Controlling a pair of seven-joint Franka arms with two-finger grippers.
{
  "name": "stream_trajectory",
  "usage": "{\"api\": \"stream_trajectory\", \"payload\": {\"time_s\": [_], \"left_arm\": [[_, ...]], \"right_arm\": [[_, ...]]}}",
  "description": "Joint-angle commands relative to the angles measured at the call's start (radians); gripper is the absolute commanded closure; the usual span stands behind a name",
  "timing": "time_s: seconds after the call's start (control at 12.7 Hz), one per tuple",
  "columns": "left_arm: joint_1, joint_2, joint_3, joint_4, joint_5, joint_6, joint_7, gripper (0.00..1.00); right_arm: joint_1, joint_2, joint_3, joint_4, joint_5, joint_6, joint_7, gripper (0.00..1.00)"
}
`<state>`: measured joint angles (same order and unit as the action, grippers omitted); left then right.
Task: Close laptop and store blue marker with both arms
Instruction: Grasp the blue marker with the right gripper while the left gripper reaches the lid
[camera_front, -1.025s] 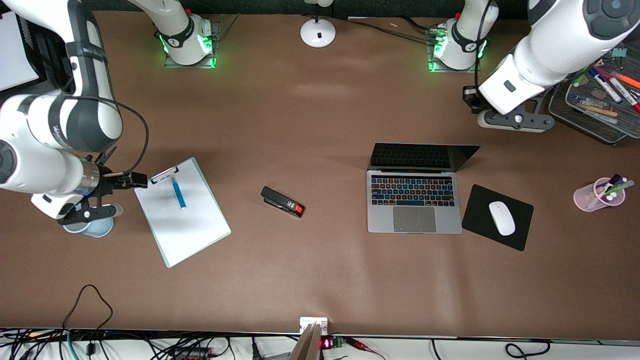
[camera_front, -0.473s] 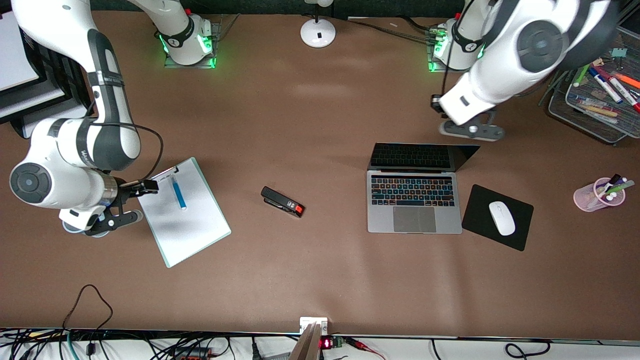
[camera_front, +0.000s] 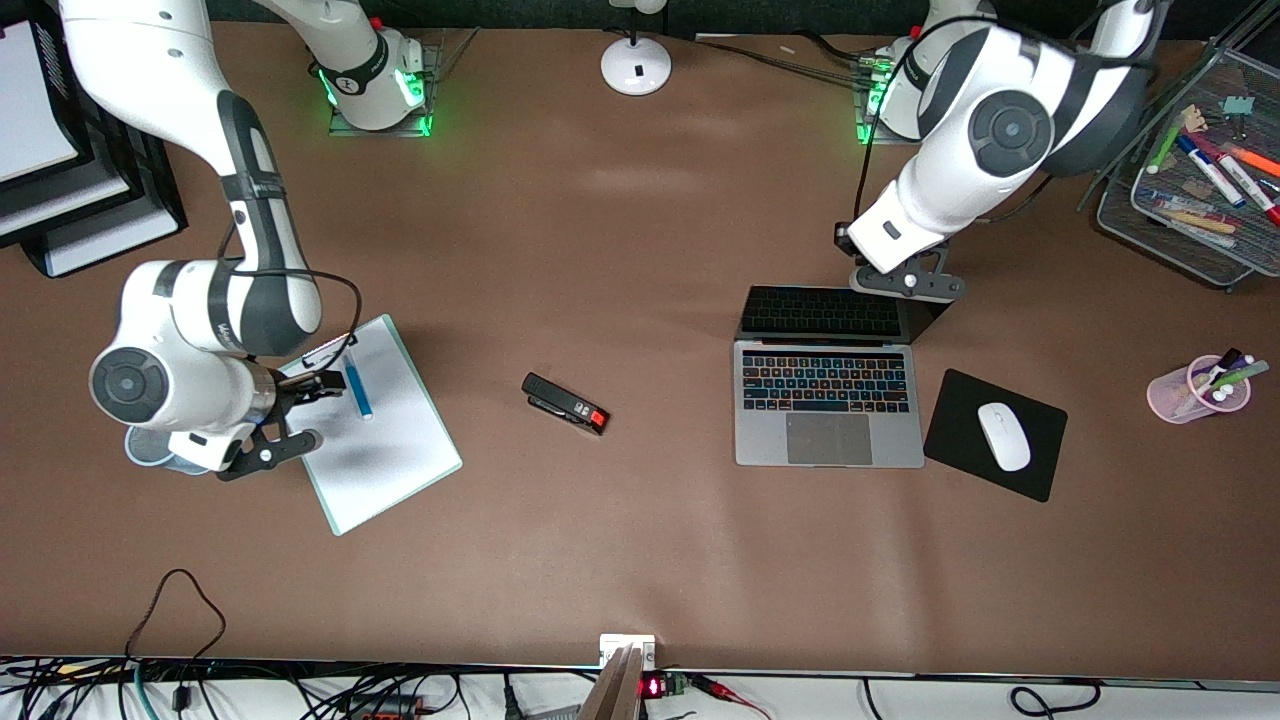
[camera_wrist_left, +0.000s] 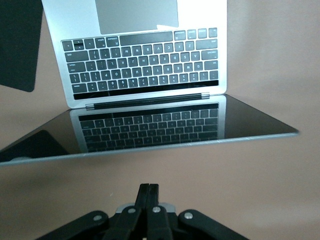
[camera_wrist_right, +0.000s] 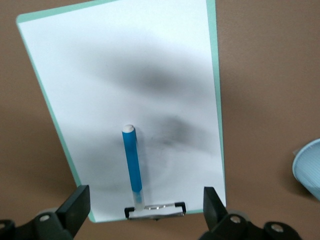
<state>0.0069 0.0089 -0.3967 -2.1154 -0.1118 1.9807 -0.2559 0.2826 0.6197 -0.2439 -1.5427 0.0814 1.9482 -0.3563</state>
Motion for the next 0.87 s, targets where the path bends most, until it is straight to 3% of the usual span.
{"api": "stream_trajectory", "payload": {"time_s": [0.0, 0.32, 0.55, 0.79], "left_arm": [[0.010, -0.012, -0.007, -0.046, -0.002, 0.068, 0.003, 1.00], [0.011, 0.011, -0.007, -0.055, 0.044, 0.112, 0.007, 1.00], [0.018, 0.045, -0.005, -0.046, 0.162, 0.168, 0.004, 1.00], [0.039, 0.048, -0.005, -0.044, 0.165, 0.211, 0.004, 1.00]], "right_arm": [[0.000, 0.043, 0.009, 0.009, 0.017, 0.052, -0.016, 0.00], [0.000, 0.069, 0.025, -0.011, 0.018, 0.074, -0.016, 0.01], [0.006, 0.069, 0.026, -0.062, 0.018, 0.126, -0.016, 0.05], [0.007, 0.071, 0.032, -0.086, 0.018, 0.158, -0.016, 0.13]]}}
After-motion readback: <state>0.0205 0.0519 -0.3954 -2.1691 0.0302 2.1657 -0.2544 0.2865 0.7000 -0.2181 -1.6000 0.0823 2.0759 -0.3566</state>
